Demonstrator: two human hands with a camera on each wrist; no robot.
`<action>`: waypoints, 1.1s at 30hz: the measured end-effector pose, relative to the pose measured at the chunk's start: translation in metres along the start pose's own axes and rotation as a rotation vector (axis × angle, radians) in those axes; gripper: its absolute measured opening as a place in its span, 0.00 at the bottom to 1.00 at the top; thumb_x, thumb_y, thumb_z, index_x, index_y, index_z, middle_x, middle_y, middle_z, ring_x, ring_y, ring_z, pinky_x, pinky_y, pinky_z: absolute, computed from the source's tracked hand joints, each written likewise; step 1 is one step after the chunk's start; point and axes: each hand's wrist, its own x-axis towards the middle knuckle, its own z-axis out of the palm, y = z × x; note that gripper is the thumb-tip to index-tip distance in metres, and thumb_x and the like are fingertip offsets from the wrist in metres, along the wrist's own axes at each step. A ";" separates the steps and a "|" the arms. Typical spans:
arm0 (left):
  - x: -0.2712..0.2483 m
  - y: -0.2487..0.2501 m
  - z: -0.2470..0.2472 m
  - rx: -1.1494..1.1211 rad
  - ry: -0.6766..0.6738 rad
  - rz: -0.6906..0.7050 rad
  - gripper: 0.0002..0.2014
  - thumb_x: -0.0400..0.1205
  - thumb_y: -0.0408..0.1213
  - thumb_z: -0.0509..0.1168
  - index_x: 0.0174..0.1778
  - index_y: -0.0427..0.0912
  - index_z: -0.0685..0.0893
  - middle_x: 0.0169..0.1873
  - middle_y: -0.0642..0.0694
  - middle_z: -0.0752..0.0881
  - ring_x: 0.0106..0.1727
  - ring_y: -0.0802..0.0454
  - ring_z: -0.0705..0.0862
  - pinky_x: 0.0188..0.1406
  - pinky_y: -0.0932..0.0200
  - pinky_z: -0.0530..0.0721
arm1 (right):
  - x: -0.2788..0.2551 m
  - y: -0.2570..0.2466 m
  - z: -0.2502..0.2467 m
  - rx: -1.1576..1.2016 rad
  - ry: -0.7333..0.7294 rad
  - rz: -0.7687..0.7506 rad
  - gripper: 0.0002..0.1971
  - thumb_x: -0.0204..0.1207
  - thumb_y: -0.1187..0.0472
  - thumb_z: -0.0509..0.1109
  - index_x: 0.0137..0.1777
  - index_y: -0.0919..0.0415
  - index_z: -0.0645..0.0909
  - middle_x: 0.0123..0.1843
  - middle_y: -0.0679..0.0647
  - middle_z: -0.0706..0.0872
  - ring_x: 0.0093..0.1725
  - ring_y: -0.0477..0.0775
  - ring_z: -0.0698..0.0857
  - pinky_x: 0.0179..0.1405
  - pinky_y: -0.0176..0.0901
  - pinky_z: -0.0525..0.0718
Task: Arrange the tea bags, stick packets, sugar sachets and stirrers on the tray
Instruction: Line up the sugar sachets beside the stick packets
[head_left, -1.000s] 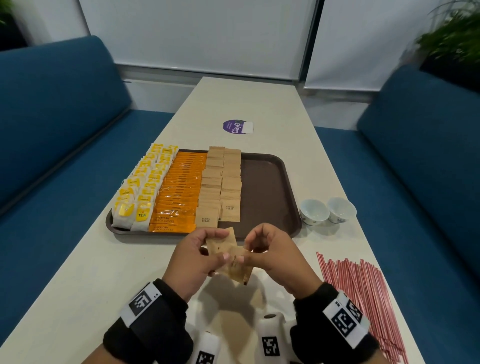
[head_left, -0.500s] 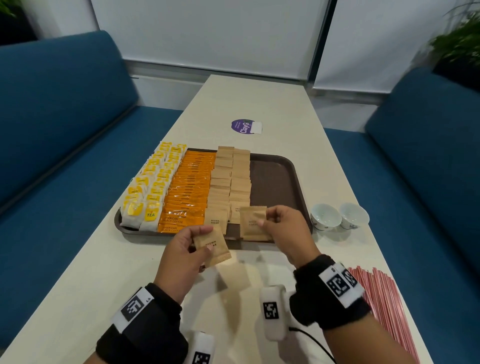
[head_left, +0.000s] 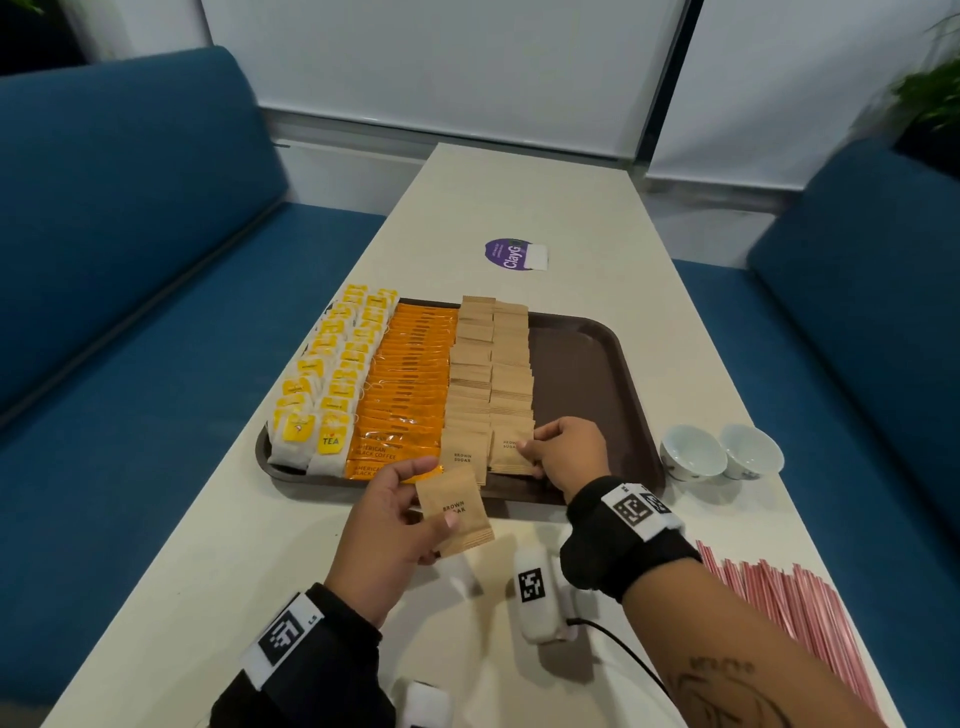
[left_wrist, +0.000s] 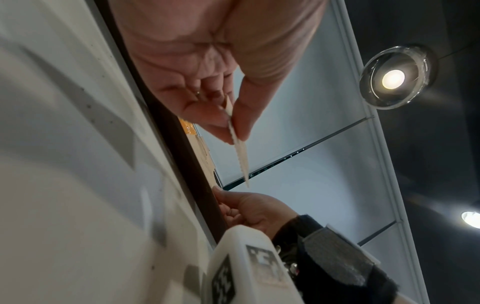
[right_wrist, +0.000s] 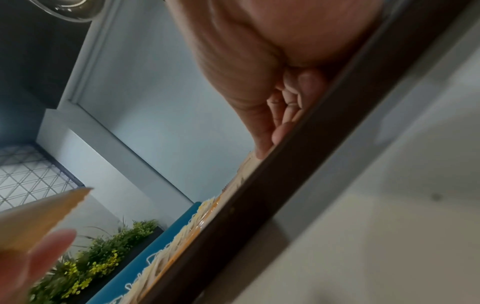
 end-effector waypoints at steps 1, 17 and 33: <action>0.001 0.000 -0.001 -0.003 -0.005 -0.004 0.23 0.74 0.21 0.70 0.56 0.52 0.76 0.47 0.49 0.89 0.46 0.45 0.86 0.27 0.62 0.80 | 0.001 -0.001 0.000 -0.009 0.005 0.006 0.08 0.71 0.62 0.77 0.42 0.57 0.79 0.49 0.57 0.88 0.34 0.49 0.83 0.42 0.42 0.88; -0.001 0.011 0.014 0.008 -0.084 0.038 0.21 0.72 0.18 0.71 0.51 0.47 0.78 0.39 0.45 0.89 0.37 0.51 0.85 0.20 0.66 0.79 | -0.082 -0.005 -0.048 0.142 -0.501 -0.163 0.14 0.66 0.72 0.78 0.37 0.60 0.74 0.30 0.55 0.83 0.21 0.42 0.77 0.18 0.31 0.68; 0.007 -0.005 0.006 0.242 0.050 0.041 0.14 0.80 0.31 0.67 0.54 0.56 0.81 0.57 0.47 0.80 0.60 0.50 0.78 0.60 0.54 0.77 | -0.049 0.003 -0.031 0.041 -0.082 -0.219 0.11 0.73 0.72 0.72 0.39 0.55 0.77 0.40 0.48 0.82 0.37 0.41 0.81 0.33 0.28 0.79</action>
